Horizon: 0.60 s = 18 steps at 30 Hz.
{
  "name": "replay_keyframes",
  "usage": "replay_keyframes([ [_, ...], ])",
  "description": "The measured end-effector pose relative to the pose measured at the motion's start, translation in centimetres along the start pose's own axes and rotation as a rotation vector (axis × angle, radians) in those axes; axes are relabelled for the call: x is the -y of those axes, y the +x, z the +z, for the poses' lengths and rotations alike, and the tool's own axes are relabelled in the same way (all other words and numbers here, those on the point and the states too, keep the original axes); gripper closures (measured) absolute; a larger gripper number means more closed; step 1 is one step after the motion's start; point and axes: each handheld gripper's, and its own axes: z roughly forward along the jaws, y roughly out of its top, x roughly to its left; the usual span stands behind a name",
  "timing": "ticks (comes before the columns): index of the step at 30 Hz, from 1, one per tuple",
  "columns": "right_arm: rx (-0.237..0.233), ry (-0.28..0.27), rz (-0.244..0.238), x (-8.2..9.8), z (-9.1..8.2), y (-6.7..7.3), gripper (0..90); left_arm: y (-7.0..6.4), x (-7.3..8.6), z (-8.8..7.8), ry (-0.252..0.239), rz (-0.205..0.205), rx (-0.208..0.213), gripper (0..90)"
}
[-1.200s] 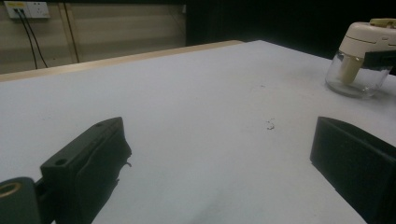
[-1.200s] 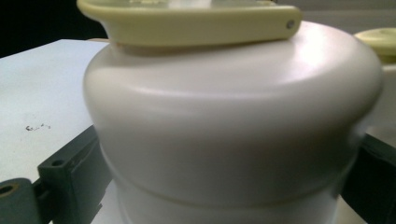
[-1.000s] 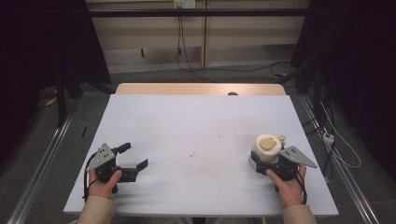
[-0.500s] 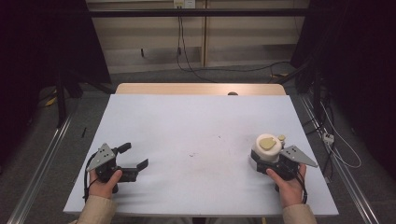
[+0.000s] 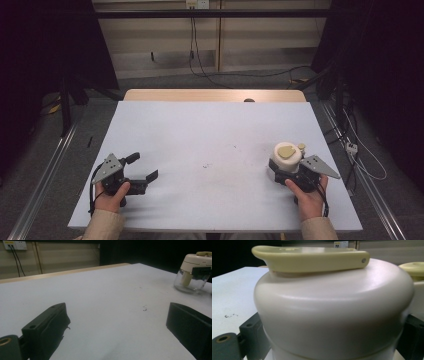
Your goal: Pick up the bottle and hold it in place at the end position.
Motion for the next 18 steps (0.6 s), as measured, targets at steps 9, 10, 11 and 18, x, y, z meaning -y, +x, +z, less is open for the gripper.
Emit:
replay_keyframes([
  [9, -0.012, -0.021, 0.006, -0.34, 0.08, 0.18, 6.9, 0.01, -0.05, -0.04, -0.005, 0.001, 0.000, 3.4],
  [10, -0.015, -0.024, 0.004, -0.39, 0.11, 0.24, 6.9, 0.01, -0.05, -0.04, -0.005, 0.000, 0.000, 3.4],
  [11, -0.018, -0.027, 0.003, -0.45, 0.14, 0.31, 6.9, 0.01, -0.04, -0.04, -0.005, 0.000, 0.000, 3.4],
  [18, -0.026, -0.055, 0.002, -0.85, 0.50, 0.69, 6.9, -0.04, -0.03, -0.02, -0.003, 0.001, 0.002, 3.4],
])
